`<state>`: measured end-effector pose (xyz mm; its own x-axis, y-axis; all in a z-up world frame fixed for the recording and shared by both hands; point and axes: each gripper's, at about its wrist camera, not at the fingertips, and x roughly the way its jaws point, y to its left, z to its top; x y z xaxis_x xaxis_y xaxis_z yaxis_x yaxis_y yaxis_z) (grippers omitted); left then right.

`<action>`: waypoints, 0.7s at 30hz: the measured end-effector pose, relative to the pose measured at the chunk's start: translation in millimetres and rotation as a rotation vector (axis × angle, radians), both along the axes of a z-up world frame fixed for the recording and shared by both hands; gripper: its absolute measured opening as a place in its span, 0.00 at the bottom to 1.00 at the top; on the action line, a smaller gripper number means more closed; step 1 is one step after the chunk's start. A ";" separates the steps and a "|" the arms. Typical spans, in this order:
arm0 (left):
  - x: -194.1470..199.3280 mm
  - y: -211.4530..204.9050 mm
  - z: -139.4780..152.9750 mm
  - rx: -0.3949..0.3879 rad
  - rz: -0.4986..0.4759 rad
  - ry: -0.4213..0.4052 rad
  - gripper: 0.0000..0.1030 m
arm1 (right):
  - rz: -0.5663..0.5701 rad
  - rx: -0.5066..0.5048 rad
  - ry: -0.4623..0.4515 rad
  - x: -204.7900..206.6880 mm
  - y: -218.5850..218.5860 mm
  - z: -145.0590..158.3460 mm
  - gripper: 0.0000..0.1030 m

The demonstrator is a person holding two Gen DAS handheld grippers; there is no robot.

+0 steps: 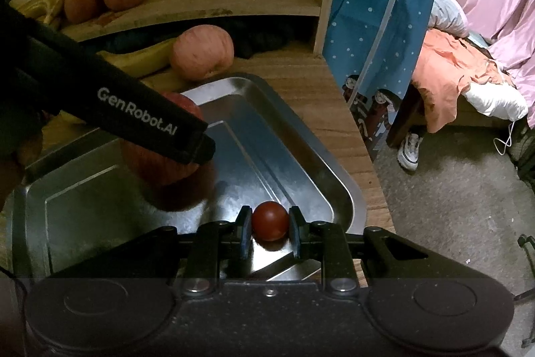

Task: Organize fruits
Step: 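Carry the apple and tomato onto the silver tray and open both tools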

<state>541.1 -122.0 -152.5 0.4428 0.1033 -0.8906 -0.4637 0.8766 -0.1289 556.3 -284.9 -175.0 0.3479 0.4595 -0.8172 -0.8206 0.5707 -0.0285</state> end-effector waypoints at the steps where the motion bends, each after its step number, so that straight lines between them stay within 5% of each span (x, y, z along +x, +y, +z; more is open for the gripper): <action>1: 0.1 0.3 0.2 0.002 -0.001 0.003 0.71 | -0.003 0.001 0.002 0.1 -0.2 0.2 0.27; 9: -7.8 -3.9 17.0 0.063 -0.017 -0.018 0.85 | -0.061 0.024 0.003 -6.9 -7.8 9.8 0.47; 14: -30.7 -5.8 36.1 0.109 -0.014 -0.039 0.93 | -0.128 0.061 0.006 -21.5 -21.1 26.2 0.79; 21: -76.9 0.5 54.7 0.170 -0.026 -0.037 0.98 | -0.208 0.058 0.003 -56.8 -33.3 44.9 0.91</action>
